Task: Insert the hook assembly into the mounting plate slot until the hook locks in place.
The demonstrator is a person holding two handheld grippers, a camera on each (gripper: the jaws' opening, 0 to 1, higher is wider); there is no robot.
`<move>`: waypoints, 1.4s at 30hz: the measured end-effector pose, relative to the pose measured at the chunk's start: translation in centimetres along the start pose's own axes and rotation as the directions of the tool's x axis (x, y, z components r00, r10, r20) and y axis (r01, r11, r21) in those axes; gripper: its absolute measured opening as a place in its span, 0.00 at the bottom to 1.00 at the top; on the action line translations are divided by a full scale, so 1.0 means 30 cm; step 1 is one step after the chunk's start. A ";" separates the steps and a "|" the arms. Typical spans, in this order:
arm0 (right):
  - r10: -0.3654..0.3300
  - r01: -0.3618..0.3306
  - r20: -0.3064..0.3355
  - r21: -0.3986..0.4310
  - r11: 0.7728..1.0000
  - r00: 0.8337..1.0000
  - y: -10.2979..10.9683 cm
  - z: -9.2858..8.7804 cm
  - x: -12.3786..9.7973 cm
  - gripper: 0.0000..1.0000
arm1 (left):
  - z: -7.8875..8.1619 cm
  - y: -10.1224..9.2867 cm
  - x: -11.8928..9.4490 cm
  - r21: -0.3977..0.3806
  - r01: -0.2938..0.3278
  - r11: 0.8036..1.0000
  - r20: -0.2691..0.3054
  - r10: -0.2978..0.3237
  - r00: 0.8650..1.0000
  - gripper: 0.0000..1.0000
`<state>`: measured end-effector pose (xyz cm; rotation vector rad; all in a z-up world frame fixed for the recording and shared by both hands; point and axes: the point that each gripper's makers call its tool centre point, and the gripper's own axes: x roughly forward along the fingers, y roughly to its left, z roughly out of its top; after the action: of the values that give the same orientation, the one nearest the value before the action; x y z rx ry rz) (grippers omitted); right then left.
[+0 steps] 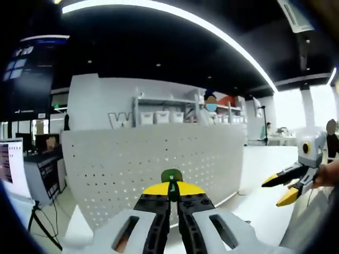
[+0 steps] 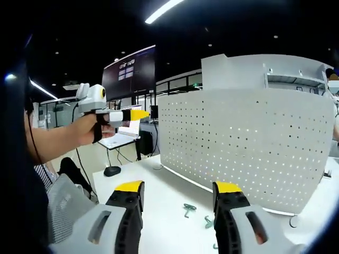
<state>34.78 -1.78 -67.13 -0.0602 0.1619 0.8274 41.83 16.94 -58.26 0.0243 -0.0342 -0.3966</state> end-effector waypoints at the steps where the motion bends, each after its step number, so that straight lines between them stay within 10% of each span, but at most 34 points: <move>1: -0.001 0.001 -0.001 0.000 1.000 1.000 -0.001 -0.002 -0.001 0.51 | 0.008 0.009 0.008 0.001 -0.005 1.000 0.006 0.005 1.000 0.03; 42: -0.062 0.064 -0.049 0.041 0.997 0.997 -0.098 -0.046 -0.004 0.50 | 0.059 0.274 0.406 0.037 -0.200 0.979 0.048 0.198 0.979 0.03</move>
<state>36.71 -4.01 -68.51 -0.0451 0.2208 0.7594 56.16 19.77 -55.90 0.0524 -0.0877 -0.1956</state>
